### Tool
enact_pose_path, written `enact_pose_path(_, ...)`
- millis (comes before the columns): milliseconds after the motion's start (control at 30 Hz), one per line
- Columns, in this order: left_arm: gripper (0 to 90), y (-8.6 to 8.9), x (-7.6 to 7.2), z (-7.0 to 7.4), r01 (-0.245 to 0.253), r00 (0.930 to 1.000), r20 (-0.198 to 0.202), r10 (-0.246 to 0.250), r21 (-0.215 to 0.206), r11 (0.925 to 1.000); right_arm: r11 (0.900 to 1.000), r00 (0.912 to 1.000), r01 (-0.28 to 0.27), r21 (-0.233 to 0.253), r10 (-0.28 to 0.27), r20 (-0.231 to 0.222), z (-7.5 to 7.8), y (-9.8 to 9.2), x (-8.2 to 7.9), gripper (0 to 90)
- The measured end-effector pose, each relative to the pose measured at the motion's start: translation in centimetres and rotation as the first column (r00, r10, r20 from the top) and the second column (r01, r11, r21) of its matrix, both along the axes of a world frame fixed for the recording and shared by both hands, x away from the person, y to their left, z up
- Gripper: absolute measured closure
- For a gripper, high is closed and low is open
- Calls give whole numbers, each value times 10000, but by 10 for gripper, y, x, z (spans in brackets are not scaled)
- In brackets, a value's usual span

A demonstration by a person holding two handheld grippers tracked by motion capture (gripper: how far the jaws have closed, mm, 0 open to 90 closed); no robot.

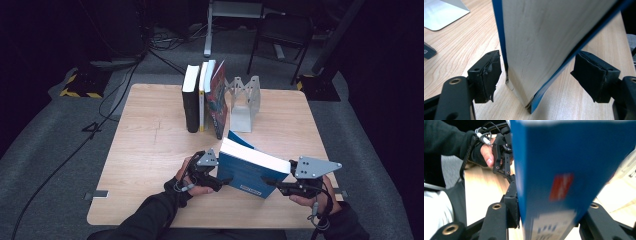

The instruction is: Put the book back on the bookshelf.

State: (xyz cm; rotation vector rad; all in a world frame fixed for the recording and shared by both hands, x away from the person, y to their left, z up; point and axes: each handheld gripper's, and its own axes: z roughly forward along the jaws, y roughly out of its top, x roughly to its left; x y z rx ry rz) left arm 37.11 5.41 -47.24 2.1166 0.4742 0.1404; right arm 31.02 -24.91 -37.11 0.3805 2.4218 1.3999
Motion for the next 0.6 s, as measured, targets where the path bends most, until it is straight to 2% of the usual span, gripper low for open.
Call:
enact_pose_path(100, 247, -1, -1, 0, -68, 9999, 134, 68, 4, 10000, 9999, 9999, -52, 165, 53, -101, 11, 2, 5, 553)
enact_pose_path(200, 248, -4, -3, -1, -292, 9965, 783, 286, 60, 9996, 9986, 9995, -102, 514, 117, -294, 24, 4, 9, 552)
enact_pose_path(233, 251, -6, -4, -2, -423, 9954, 859, 417, 52, 9991, 9988, 9990, -87, 483, 107, -428, 27, 5, 11, 552)
enact_pose_path(300, 236, -9, -4, -3, -533, 9944, 912, 532, -16, 9986, 9997, 9991, 148, 198, -140, -398, 29, 9, 13, 559)
enact_pose_path(467, 225, -14, -1, -5, -705, 9920, 1045, 714, -125, 9974, 9975, 9933, 680, 184, -660, -952, 31, 8, 20, 570)
enact_pose_path(600, 174, -20, 1, -6, -699, 9911, 1132, 697, -20, 9976, 9949, 9918, 949, -348, -975, -823, 36, 14, 18, 591)
